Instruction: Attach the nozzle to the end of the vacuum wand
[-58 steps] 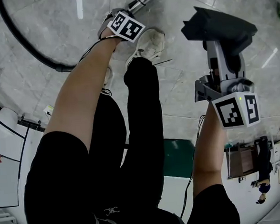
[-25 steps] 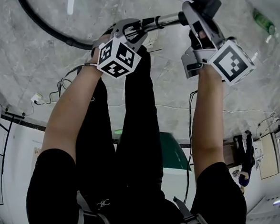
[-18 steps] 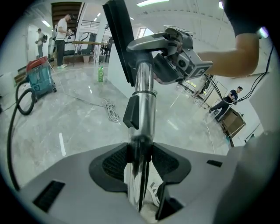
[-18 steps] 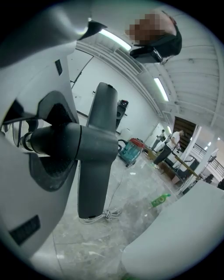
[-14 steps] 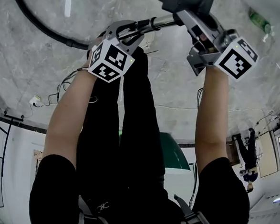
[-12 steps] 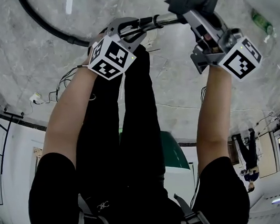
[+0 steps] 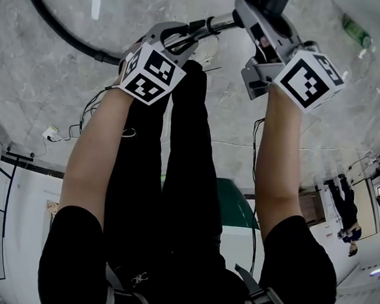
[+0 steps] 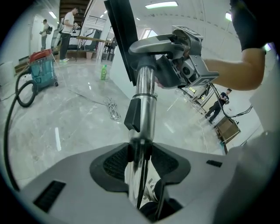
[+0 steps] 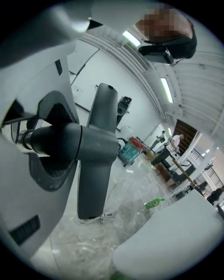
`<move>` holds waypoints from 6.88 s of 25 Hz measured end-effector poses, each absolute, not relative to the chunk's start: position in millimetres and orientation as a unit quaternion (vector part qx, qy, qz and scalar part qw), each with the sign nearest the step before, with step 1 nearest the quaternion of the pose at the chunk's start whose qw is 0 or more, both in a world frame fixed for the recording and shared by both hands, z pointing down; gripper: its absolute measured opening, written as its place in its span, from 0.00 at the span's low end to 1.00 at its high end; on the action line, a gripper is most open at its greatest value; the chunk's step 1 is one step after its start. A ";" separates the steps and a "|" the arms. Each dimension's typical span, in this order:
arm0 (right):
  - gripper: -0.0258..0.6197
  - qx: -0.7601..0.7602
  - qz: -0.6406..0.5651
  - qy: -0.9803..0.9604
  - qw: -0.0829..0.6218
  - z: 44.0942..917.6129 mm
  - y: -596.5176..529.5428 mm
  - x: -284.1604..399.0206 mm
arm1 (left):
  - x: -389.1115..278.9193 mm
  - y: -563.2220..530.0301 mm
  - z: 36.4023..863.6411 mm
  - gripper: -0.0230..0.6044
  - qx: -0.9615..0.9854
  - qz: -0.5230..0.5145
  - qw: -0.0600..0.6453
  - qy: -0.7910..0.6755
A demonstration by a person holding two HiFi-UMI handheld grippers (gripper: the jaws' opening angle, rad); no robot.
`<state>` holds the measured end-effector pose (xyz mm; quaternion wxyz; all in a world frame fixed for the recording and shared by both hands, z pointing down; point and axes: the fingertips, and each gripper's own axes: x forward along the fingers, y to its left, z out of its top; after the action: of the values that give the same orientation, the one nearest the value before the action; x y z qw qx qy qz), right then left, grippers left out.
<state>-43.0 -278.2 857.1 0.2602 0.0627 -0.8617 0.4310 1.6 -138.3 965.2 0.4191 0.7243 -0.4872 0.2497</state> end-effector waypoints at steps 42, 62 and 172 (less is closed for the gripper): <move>0.30 0.157 0.489 -0.799 0.314 894.8 -247.1 -78.2 | -3.6 -126.0 987.4 0.27 0.767 0.219 0.462 -0.387; 0.29 0.235 0.475 -0.756 0.384 945.2 -221.4 -66.4 | 7.8 -103.4 1013.0 0.27 0.747 0.237 0.501 -0.367; 0.06 0.426 0.131 -0.894 0.033 205.2 -333.2 -5.1 | -99.8 -293.5 206.7 0.05 0.682 0.108 0.173 -0.702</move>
<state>-5.1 -333.2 205.2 0.0327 0.4264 -0.8944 0.1312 -99.8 -293.5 206.7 0.1725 0.6821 -0.7022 0.1084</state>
